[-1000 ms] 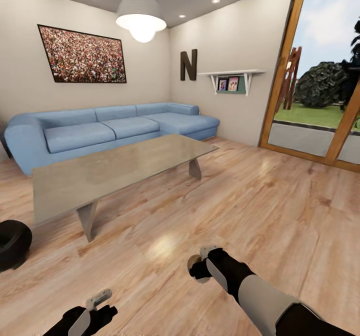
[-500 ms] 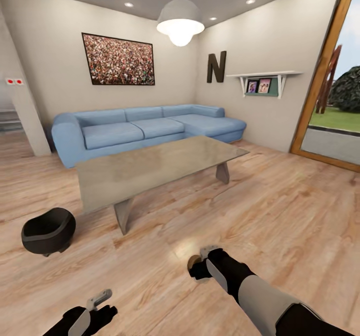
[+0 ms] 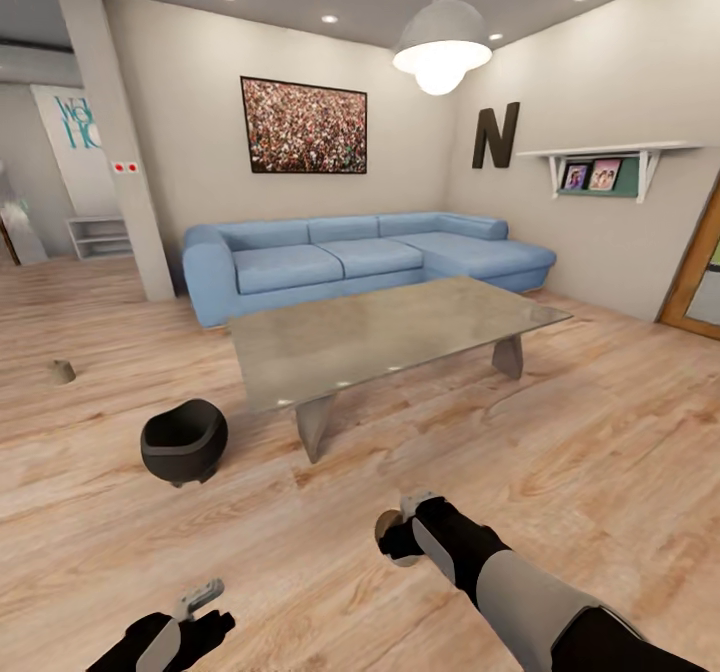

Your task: Place each of the two pumpkins and all three candles from the living room inside a cabinet in the living room (use any cabinet), then make sure every cabinet is closed, and position the cauldron so it is next to a table in the living room.

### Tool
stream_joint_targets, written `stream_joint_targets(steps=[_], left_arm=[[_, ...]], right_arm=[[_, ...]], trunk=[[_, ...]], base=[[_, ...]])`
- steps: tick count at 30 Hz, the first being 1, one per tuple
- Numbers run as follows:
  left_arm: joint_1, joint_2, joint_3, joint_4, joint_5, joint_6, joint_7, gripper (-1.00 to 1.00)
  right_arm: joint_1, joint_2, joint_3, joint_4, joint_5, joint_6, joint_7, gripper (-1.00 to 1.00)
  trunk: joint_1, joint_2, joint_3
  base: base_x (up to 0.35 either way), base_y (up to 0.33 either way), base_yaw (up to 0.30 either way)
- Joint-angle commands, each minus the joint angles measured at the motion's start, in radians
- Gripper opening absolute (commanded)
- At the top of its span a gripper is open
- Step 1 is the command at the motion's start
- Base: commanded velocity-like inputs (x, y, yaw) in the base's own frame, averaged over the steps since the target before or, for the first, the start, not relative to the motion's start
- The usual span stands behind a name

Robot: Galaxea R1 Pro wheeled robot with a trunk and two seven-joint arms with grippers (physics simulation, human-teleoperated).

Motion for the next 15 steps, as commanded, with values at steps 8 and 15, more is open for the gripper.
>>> stream_joint_targets(steps=[8,15], left_arm=[[0.0,-0.001,0.002,-0.002,0.007,0.006,0.003,1.0],[0.0,0.0,0.002,-0.002,0.007,0.006,0.003,1.0]], right_arm=[[-0.001,0.0,0.008,-0.001,-0.014,0.004,-0.008,-1.0],[-0.001,0.0,0.008,-0.001,-0.013,0.004,-0.008,-1.0]], trunk=[[0.0,0.0,0.003],[0.0,0.0,0.007]], base=[[0.0,0.298,0.271],[0.0,0.298,0.271]])
